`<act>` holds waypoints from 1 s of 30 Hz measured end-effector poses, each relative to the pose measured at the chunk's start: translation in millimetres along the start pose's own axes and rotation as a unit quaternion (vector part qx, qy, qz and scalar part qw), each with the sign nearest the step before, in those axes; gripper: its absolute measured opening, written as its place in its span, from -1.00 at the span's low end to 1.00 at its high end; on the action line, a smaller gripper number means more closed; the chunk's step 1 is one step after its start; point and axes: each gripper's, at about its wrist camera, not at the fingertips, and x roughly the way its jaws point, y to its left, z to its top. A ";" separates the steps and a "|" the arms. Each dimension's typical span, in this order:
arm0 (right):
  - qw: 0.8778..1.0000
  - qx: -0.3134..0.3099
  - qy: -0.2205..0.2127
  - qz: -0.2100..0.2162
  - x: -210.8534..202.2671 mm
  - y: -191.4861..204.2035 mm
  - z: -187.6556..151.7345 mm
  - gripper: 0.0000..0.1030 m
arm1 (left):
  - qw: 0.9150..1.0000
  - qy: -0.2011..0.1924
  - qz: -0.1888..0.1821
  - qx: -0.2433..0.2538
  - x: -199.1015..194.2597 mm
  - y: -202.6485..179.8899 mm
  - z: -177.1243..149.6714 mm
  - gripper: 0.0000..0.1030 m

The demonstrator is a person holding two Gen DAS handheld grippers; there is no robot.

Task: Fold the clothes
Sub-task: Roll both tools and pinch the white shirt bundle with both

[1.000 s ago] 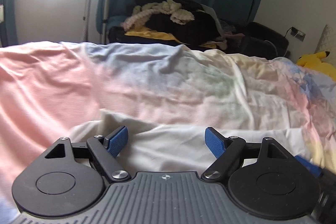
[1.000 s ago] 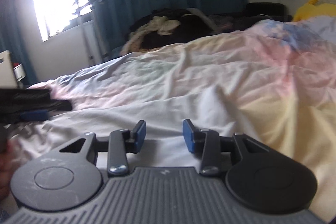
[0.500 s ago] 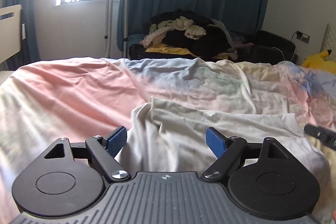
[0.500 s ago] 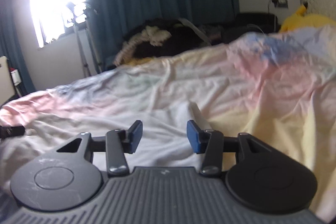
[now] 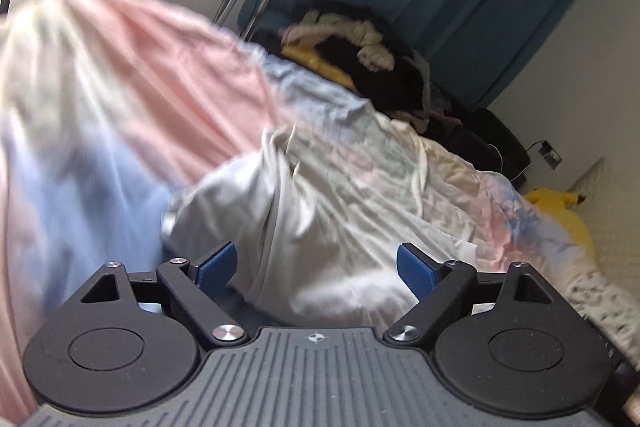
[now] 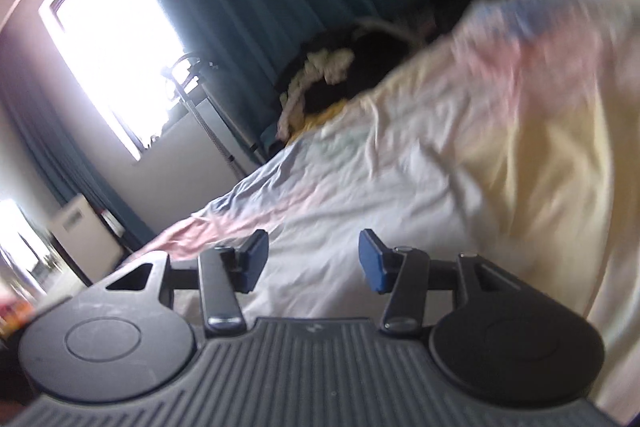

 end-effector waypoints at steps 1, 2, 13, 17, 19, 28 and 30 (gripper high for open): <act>0.999 0.030 0.009 0.005 0.2 -5.2 -2.6 0.00 | 1.000 0.011 -0.007 -0.021 2.0 5.0 -1.0 0.75; 0.998 0.063 0.019 0.010 0.8 -11.1 -5.9 0.03 | 0.998 0.028 -0.021 -0.054 7.6 11.7 -3.3 0.76; 0.931 0.347 0.106 0.037 29.7 -61.1 -51.1 0.62 | 0.948 0.126 -0.084 -0.278 61.2 53.3 -29.7 0.81; 0.919 0.383 0.081 0.039 32.3 -66.2 -49.0 0.63 | 0.944 0.118 -0.083 -0.298 75.7 49.7 -30.8 0.90; 0.916 0.393 0.066 0.039 33.8 -67.0 -46.7 0.63 | 0.941 0.109 -0.086 -0.307 79.4 52.6 -27.3 0.91; 0.912 0.407 0.044 0.027 54.0 -70.3 -30.1 0.65 | 0.943 0.086 -0.076 -0.312 102.5 47.3 -8.4 0.91; 0.914 0.401 0.051 0.024 61.7 -72.0 -26.4 0.65 | 0.945 0.090 -0.069 -0.308 111.2 42.3 -3.2 0.91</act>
